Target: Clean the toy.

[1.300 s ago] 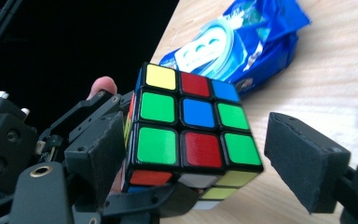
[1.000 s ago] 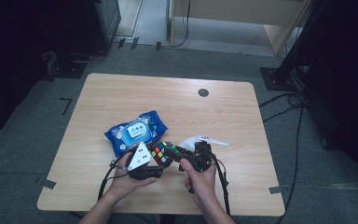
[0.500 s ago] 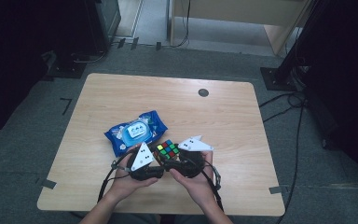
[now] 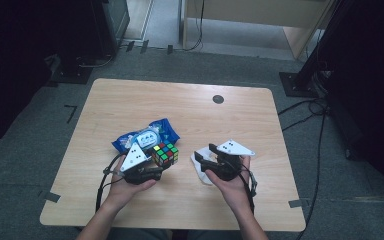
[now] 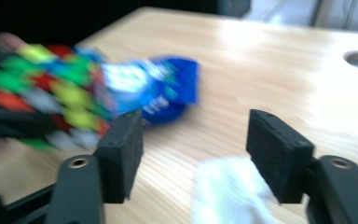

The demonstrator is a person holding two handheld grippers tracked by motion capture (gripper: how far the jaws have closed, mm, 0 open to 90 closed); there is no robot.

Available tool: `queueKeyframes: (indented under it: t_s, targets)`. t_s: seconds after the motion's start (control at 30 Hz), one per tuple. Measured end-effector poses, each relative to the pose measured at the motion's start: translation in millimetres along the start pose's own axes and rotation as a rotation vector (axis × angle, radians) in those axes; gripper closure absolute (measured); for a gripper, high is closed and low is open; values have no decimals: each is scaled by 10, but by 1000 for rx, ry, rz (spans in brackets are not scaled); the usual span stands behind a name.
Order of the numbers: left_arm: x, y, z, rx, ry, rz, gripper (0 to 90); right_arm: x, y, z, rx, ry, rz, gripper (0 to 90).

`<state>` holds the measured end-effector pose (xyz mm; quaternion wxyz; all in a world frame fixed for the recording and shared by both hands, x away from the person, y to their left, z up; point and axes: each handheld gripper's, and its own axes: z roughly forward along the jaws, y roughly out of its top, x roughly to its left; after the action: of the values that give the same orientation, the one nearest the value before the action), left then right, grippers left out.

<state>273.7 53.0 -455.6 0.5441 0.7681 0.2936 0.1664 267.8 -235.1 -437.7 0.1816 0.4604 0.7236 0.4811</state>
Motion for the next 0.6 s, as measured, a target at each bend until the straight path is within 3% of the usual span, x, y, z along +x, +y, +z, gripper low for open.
queueKeyframes:
  t_s: [0.03, 0.17, 0.33, 0.43, 0.47, 0.5, 0.6]
  targets:
    - [0, -3, 5, 3, 0, 0, 343, -110, -119, 123, 58, -5, -20, 430]
    - [-28, -13, 25, 9, -7, 13, 343, -211, -347, 362, 148, -52, -68, 449]
    - [-42, -12, 24, 4, -21, 24, 343, -231, -489, 514, 176, -69, -138, 530]
    - [-39, -18, 29, 9, -17, 21, 343, -250, -515, 519, 202, -97, -118, 695]
    - [-39, -18, 29, 9, -17, 21, 343, -250, -515, 519, 202, -97, -118, 695]
    - [-37, -21, 30, 11, -12, 22, 343, -279, -525, 494, 201, -105, -74, 801]
    - [-36, -19, 26, 11, -13, 22, 343, -302, -530, 471, 199, -110, -39, 854]
